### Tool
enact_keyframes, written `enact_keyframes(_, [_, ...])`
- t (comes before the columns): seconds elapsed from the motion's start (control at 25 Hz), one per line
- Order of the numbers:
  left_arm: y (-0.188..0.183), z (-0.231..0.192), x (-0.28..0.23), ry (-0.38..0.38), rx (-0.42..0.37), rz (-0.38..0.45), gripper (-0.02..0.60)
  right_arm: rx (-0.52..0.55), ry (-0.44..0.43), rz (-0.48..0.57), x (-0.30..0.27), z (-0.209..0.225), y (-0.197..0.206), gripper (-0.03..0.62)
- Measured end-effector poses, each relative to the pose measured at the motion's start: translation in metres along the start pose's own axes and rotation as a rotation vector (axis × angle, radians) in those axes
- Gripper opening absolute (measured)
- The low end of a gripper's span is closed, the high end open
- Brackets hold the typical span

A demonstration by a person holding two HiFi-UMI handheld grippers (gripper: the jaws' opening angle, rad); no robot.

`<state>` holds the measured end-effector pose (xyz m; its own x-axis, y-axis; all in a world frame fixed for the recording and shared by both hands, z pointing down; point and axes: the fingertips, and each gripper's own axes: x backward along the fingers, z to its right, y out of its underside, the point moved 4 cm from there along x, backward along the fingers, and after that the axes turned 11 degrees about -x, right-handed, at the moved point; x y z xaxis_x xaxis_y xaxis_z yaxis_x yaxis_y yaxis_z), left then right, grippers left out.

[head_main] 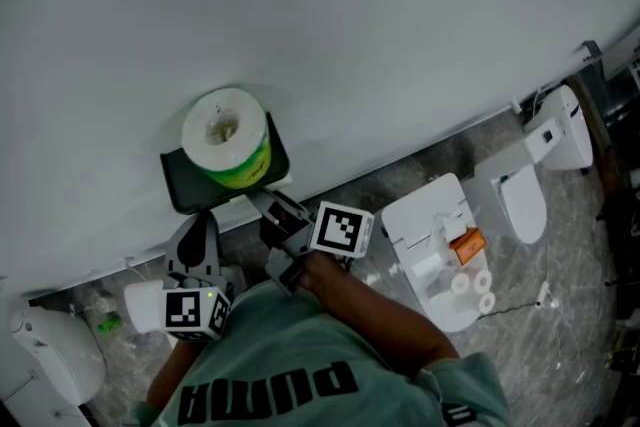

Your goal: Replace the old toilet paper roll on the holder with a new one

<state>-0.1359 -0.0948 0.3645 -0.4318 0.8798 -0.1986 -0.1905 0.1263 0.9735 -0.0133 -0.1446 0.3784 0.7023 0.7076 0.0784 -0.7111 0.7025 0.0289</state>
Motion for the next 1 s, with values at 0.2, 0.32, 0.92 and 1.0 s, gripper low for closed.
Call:
enact_keyframes(0.2, [0.002, 0.004, -0.002, -0.029, 0.007, -0.017, 0.005, -0.001, 0.001, -0.011, 0.003, 0.0, -0.009, 0.19])
enact_keyframes(0.32, [0.003, 0.011, -0.002, -0.028, -0.002, -0.035, 0.005, 0.001, 0.01, -0.006, 0.008, 0.001, -0.017, 0.19])
enact_keyframes(0.92, [-0.004, 0.05, -0.023, 0.021, -0.026, -0.035, 0.005, 0.018, 0.01, 0.122, 0.05, 0.003, -0.07, 0.19])
enact_keyframes(1.0, [-0.004, 0.055, -0.026, 0.033, -0.03, -0.04, 0.005, 0.028, 0.009, 0.14, 0.057, 0.001, -0.076, 0.19])
